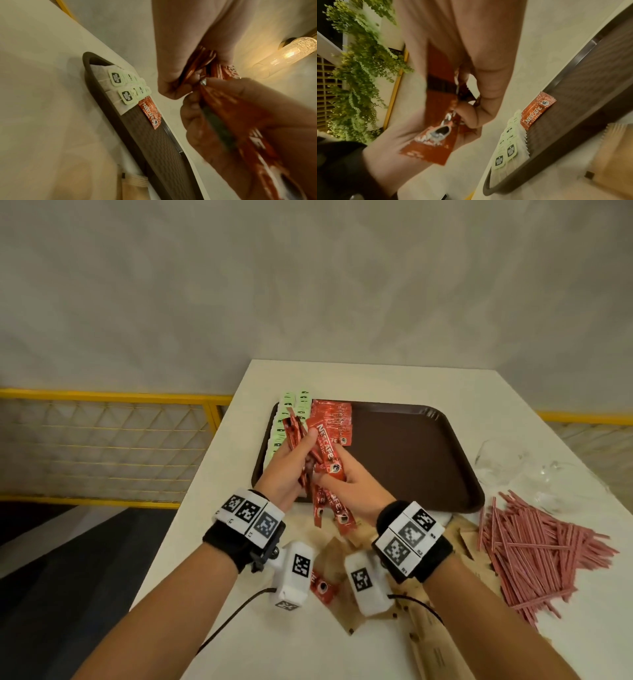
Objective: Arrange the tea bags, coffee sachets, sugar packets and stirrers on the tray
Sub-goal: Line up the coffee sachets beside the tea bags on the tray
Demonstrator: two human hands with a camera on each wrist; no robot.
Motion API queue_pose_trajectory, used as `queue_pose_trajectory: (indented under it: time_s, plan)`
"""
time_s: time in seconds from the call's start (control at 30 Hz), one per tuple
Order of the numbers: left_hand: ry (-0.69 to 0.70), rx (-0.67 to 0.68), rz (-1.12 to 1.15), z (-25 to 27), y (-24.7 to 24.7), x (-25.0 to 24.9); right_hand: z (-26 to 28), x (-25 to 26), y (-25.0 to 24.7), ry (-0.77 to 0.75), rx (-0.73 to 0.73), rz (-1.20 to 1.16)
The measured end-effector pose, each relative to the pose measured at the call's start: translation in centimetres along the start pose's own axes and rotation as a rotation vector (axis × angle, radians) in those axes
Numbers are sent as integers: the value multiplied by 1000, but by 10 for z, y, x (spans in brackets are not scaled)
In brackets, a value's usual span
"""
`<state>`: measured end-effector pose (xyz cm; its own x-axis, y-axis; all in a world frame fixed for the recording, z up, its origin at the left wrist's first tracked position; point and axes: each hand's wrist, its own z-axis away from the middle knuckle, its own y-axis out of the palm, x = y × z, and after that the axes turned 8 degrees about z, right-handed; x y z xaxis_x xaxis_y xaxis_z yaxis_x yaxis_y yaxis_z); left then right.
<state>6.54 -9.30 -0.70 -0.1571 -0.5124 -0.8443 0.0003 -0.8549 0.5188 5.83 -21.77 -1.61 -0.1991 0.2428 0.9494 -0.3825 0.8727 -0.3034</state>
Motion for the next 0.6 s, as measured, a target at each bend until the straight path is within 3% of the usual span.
queue_pose_trajectory:
  time_s: [0.13,0.2,0.37,0.5,0.6]
  plan:
    - [72,-217,152,-4,-6,-8,1,1,-23,69,-57,-32]
    - [25,-255,174,-1,-9,-9,-3,2,-33,94,-130,-30]
    - [-119,23,-11,14,9,0,-18,13,-12,47,-69,-71]
    - [-97,87,40,15,7,0,-27,19,6,12,-124,46]
    - [-117,111,14,13,-2,-3,-33,8,17,94,-146,126]
